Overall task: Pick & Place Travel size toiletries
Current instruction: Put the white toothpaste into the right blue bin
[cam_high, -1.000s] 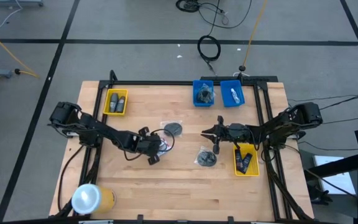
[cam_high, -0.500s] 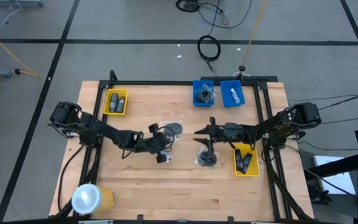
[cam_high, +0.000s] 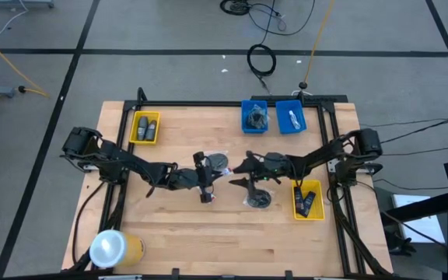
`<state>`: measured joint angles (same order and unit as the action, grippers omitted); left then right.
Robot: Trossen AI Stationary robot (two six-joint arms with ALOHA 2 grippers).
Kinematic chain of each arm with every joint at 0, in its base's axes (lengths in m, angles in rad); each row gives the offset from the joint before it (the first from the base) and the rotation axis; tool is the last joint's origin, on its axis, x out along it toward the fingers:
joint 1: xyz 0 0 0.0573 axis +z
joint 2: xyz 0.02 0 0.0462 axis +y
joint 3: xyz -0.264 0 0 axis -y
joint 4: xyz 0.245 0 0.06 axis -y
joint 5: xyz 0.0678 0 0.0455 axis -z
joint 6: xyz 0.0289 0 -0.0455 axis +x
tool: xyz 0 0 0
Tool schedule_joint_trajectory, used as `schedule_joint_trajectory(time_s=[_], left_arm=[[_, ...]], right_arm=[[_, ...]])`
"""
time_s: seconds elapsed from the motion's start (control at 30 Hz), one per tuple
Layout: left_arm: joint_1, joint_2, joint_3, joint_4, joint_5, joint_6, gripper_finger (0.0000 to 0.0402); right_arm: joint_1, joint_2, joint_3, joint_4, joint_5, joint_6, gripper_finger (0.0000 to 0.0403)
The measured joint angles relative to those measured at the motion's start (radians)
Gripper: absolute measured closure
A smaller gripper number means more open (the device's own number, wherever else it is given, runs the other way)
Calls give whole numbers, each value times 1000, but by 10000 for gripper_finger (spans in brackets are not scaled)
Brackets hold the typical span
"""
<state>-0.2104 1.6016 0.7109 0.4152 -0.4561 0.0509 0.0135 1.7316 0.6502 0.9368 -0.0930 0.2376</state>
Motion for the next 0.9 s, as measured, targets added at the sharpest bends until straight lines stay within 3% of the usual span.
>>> schedule_joint_trajectory(time_s=[0.1,0.3,0.5,0.63,0.8,0.9], left_arm=[[0,0,0,-8,0,0,396],[0,0,0,-3,1,-1,385],[1,-1,0,9,1,0,377],[1,-1,0,18,1,0,387],[1,-2,0,51,2,2,389],[9,-2,0,54,4,2,365]], right_arm=[[-1,-19,0,-48,-39,-15,234],[0,-54,-1,-40,59,9,238],[0,-47,8,-33,66,33,246],[0,-48,7,-20,66,15,293],[0,-48,7,-28,67,-21,381],[5,-48,7,-36,81,-59,393]])
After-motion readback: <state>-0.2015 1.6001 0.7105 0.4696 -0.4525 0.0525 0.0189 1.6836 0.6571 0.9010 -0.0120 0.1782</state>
